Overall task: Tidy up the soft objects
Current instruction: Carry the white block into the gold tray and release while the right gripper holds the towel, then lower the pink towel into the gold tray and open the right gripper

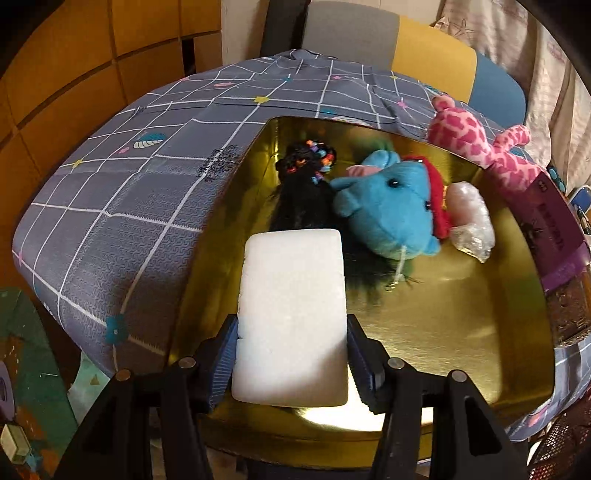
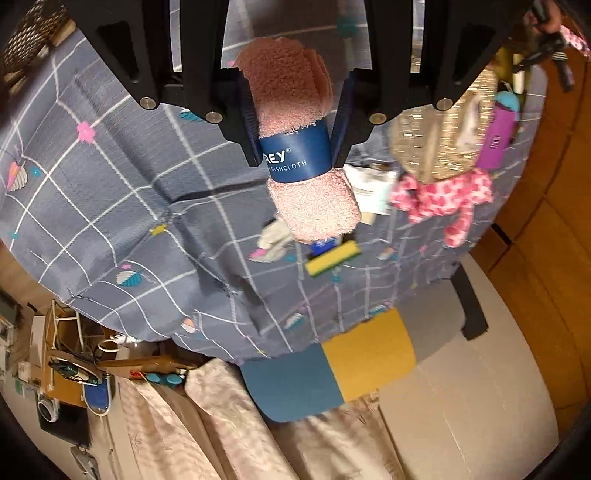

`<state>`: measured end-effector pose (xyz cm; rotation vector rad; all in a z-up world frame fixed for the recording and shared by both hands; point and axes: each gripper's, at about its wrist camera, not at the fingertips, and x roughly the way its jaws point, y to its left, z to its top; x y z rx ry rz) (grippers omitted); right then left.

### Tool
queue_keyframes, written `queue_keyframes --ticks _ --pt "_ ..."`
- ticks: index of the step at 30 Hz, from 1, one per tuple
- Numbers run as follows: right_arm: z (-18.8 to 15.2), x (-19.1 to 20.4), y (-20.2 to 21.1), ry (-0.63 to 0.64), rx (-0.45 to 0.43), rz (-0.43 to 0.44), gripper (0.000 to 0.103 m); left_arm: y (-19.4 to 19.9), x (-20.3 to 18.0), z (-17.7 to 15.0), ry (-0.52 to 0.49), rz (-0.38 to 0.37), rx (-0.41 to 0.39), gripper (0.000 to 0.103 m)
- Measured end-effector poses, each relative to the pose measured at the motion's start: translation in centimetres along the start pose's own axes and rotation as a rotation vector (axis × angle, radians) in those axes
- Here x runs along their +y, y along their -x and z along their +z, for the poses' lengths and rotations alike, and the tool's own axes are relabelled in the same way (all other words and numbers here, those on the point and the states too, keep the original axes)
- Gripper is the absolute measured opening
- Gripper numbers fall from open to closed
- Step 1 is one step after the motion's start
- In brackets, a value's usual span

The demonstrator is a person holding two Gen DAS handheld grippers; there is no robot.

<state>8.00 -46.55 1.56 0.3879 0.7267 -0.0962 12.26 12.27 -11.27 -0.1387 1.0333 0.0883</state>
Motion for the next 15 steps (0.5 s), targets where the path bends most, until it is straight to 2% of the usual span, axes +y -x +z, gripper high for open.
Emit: queue_keyframes --ticks 8,15 --pt "-0.9 7.3 3.5 0.064 -0.044 0.128 0.038 -0.5 0.0 0.3 -0.02 0.019 -0.026 0.058" --pt "-3.2 16.9 3.7 0.194 0.0 0.288 0.038 0.3 0.5 -0.4 -0.002 -0.046 -0.047 0.058"
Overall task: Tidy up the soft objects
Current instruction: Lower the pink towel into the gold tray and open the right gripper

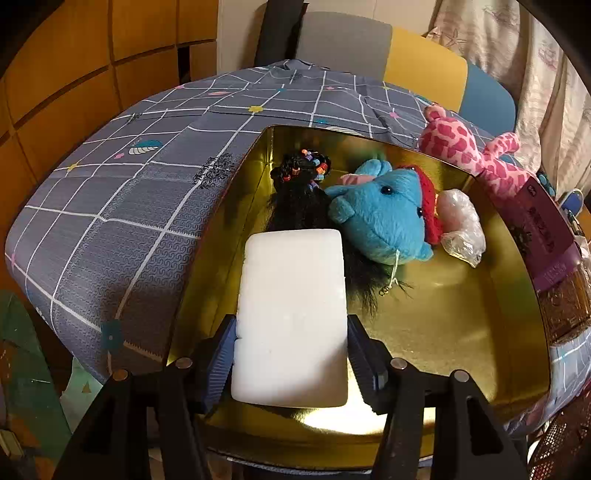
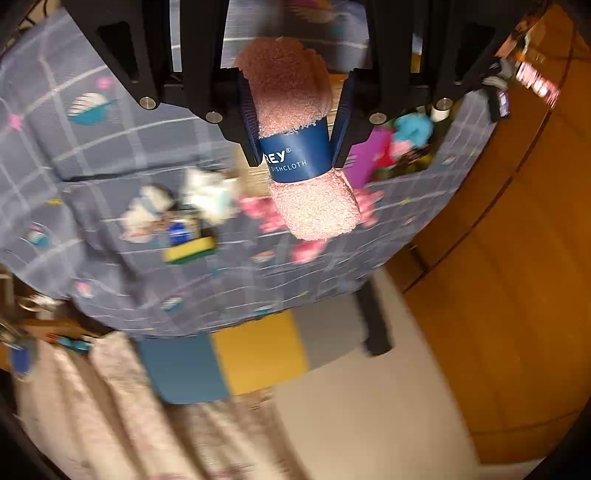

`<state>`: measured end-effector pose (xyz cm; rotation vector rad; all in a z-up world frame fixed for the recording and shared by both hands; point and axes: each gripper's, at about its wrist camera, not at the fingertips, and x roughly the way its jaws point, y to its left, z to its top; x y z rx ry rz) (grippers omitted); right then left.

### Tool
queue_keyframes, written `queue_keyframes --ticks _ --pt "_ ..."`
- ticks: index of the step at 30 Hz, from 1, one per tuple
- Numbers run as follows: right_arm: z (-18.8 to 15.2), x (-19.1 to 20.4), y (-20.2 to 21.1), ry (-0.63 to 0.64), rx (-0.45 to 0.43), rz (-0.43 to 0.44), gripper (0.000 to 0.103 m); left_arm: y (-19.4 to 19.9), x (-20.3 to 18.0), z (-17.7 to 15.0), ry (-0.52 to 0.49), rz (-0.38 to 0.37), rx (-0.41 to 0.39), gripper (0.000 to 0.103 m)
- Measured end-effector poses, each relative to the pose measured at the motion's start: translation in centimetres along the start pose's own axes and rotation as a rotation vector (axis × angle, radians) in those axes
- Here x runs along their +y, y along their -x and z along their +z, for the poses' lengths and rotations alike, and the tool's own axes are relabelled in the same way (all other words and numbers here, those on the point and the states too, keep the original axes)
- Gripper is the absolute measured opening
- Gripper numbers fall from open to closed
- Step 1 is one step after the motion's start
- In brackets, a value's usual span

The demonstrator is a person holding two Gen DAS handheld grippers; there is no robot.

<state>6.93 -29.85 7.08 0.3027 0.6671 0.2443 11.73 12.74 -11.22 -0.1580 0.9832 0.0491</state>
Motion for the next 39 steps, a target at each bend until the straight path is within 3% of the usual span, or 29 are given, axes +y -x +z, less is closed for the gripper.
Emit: queue_keyframes --ticks 8,16,22,28,34,39 --pt "-3.0 9.6 -6.2 0.088 0.133 0.195 0.038 0.7 1.1 0.4 -0.001 -0.019 -0.017 0.062" --pt "-6.5 14.7 -11.9 0.083 0.271 0.276 0.038 2.6 2.0 0.4 0.044 -0.06 -0.077 0.063" --pt "-8.6 17.4 -15.1 0.121 0.336 0.247 0.038 6.1 4.4 -0.2 0.191 -0.078 -0.19 0.063" --pt "-10.9 19.6 -19.1 0.135 0.405 0.175 0.038 8.2 4.7 0.0 0.196 -0.08 -0.249 0.063" --pt "-12.6 20.5 -22.6 0.092 0.453 0.131 0.042 9.0 4.9 -0.4 0.217 -0.099 -0.258 0.063" --pt "-12.7 20.7 -22.3 0.104 0.428 0.143 0.049 9.0 4.9 -0.9 0.224 -0.104 -0.249 0.063"
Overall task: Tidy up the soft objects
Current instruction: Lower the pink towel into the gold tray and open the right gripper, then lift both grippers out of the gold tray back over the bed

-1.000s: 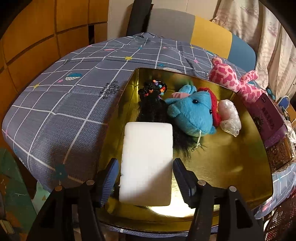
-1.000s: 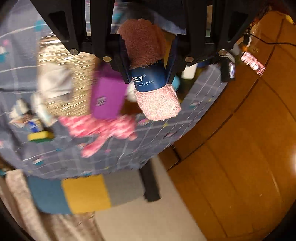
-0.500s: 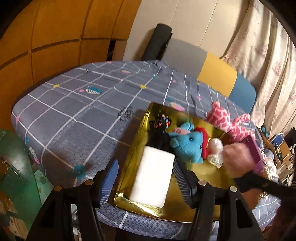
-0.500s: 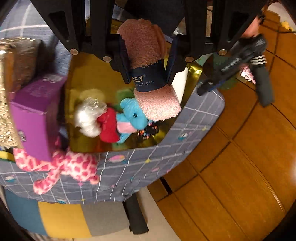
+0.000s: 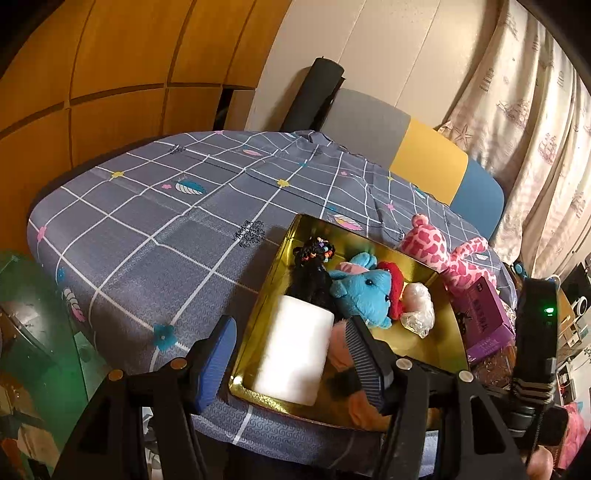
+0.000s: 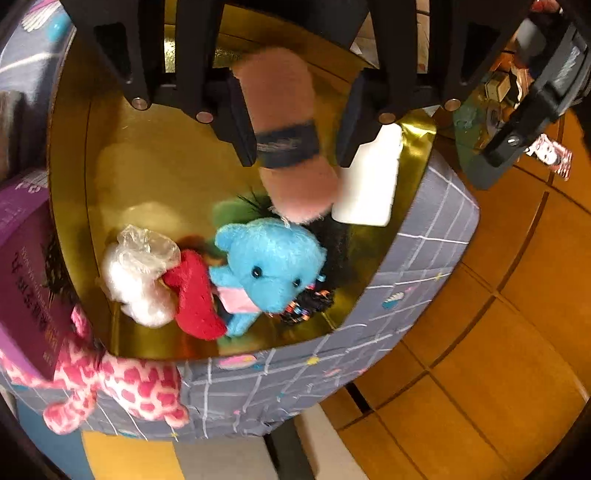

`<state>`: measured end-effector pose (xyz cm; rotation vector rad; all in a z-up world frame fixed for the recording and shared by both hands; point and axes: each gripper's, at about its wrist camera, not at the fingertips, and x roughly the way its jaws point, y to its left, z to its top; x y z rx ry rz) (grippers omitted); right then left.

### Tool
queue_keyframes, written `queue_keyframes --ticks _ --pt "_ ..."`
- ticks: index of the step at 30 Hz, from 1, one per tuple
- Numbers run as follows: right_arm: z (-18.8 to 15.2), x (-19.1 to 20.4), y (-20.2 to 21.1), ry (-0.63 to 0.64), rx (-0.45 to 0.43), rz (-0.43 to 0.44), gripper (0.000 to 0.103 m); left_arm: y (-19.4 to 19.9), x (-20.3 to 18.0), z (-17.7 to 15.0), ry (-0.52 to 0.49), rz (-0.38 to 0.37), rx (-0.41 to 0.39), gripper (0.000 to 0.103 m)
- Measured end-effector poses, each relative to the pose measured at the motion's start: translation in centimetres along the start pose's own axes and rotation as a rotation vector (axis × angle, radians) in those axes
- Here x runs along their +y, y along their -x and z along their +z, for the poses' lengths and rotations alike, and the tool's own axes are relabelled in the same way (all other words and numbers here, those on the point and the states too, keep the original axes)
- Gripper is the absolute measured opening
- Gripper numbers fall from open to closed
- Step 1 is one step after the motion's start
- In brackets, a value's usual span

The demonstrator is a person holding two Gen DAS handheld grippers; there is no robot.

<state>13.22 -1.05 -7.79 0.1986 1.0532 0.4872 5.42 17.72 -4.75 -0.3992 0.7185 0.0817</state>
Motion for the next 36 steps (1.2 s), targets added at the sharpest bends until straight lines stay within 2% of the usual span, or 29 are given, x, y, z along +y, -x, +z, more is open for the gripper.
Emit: queue_keyframes --ticks 1,6,12,16,22,26,32,36 --pt "0.0 0.1 0.4 0.016 -0.012 -0.001 0.054 -0.1 -0.1 -0.1 0.0 -0.004 0.004 0.063" --pt "0.1 0.0 4.1 0.075 -0.088 0.016 0.055 -0.4 -1.2 -0.7 -0.004 -0.046 0.026 0.062" --pt "0.3 -1.4 10.4 0.142 -0.231 -0.021 0.055 -1.1 -4.4 -1.0 -0.05 -0.115 0.053 0.062" --pt "0.3 -3.7 15.0 0.147 -0.342 -0.082 0.056 -1.5 -7.5 -0.6 -0.108 -0.147 0.062 0.062" --pt "0.3 -10.8 20.8 0.013 -0.45 -0.18 0.057 -2.0 -13.0 -0.5 -0.188 -0.221 0.081 0.062" --pt "0.1 -15.2 23.0 -0.068 -0.482 -0.256 0.058 -2.6 -17.2 -0.7 -0.261 -0.28 0.113 0.062" --pt "-0.1 -23.4 24.8 -0.212 -0.505 -0.378 0.064 -2.9 -23.3 -0.7 -0.353 -0.37 0.158 0.062" --pt "0.1 -30.1 24.1 -0.34 -0.46 -0.436 0.064 -2.9 -27.4 -0.2 -0.402 -0.413 0.17 0.062"
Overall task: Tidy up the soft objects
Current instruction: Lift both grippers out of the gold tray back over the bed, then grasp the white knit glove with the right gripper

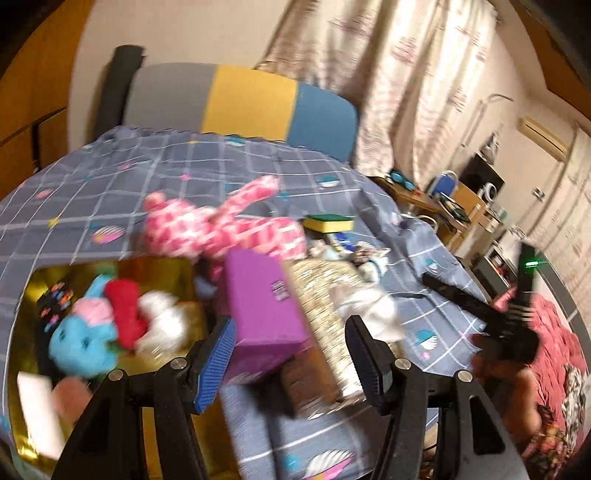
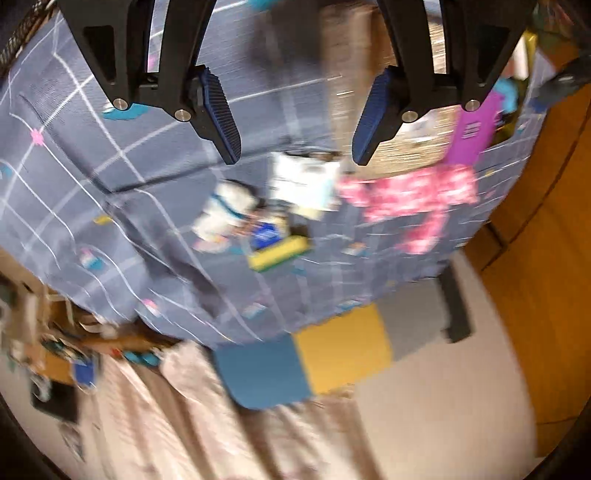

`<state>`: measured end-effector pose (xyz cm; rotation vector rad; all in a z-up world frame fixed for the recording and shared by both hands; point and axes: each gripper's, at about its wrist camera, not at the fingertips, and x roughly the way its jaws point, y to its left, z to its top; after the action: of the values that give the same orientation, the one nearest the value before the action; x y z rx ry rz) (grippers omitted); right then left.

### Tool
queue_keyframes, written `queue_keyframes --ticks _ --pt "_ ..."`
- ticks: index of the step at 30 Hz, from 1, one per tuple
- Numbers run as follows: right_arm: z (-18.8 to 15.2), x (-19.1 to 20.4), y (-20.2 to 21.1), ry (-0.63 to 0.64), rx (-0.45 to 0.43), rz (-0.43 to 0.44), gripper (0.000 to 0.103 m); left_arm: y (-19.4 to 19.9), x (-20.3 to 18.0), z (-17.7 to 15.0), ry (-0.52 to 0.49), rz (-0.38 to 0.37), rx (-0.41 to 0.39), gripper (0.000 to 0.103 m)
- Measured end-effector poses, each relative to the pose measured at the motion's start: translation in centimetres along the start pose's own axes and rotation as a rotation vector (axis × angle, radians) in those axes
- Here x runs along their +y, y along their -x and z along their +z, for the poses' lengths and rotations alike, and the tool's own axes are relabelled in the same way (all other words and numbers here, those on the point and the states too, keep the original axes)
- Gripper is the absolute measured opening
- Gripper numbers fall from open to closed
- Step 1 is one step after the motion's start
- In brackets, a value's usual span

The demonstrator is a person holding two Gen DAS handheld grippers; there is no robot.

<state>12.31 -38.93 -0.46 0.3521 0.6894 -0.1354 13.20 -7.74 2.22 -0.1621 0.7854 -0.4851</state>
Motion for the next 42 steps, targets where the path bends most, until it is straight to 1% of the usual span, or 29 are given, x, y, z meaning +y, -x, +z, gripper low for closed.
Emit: queue_keyframes --ticks 2,5,8,11,13,16,19,20,22,23,24,27,28,32,37,40,42 --pt "0.5 -1.9 -1.8 -0.031 0.022 -0.031 0.064 -0.7 -1.7 1.2 -0.033 -0.014 0.009 0.063" --pt "1.2 -3.7 -4.4 -0.033 0.04 -0.072 0.064 -1.9 -4.3 2.6 -0.086 -0.02 0.017 0.063" --pt "1.9 -5.0 -6.7 -0.056 0.065 -0.07 0.064 -3.8 -6.8 4.2 -0.132 -0.023 0.041 0.063" --pt "3.1 -6.1 -9.7 -0.096 0.096 -0.059 0.064 -5.4 -8.4 5.5 -0.136 -0.028 0.077 0.063" --pt "3.8 -6.5 -11.5 -0.115 0.11 -0.072 0.064 -6.2 -9.3 6.2 -0.142 -0.027 0.091 0.063" --pt "4.7 -6.7 -14.2 -0.125 0.144 -0.071 0.064 -7.4 -11.0 7.5 -0.189 0.006 0.113 0.064" --pt "5.0 -6.9 -16.8 -0.135 0.199 -0.081 0.065 -9.0 -12.5 8.6 -0.276 0.068 0.156 0.066" --pt "5.0 -7.2 -17.3 -0.144 0.204 -0.074 0.065 -9.6 -13.0 8.9 -0.311 0.09 0.168 0.066" --pt "4.9 -7.3 -17.8 -0.14 0.201 -0.068 0.063 -10.6 -13.5 9.4 -0.338 0.116 0.179 0.066" --pt "4.9 -7.2 -18.0 -0.116 0.197 -0.06 0.06 -11.2 -13.7 9.8 -0.339 0.118 0.189 0.066" --pt "4.9 -7.0 -18.0 -0.09 0.191 -0.044 0.053 -12.0 -13.7 10.1 -0.328 0.111 0.204 0.066" --pt "4.8 -6.7 -17.5 -0.027 0.166 -0.045 0.048 -14.5 -13.8 10.7 -0.299 0.116 0.243 0.066" --pt "4.7 -6.9 -17.1 -0.025 0.159 -0.044 0.047 -15.4 -13.9 10.8 -0.296 0.127 0.259 0.066" --pt "4.1 -8.9 -14.4 -0.08 0.124 -0.009 0.047 -18.2 -14.4 10.7 -0.322 0.18 0.303 0.066" --pt "2.7 -10.8 -11.4 -0.108 0.083 -0.041 0.047 -22.2 -14.6 10.6 -0.356 0.228 0.387 0.066" --pt "1.5 -11.2 -10.5 -0.099 0.067 -0.057 0.047 -24.7 -14.7 10.5 -0.393 0.263 0.45 0.066" --pt "0.8 -11.0 -10.3 -0.067 0.063 -0.071 0.047 -26.0 -14.6 10.9 -0.402 0.301 0.466 0.067"
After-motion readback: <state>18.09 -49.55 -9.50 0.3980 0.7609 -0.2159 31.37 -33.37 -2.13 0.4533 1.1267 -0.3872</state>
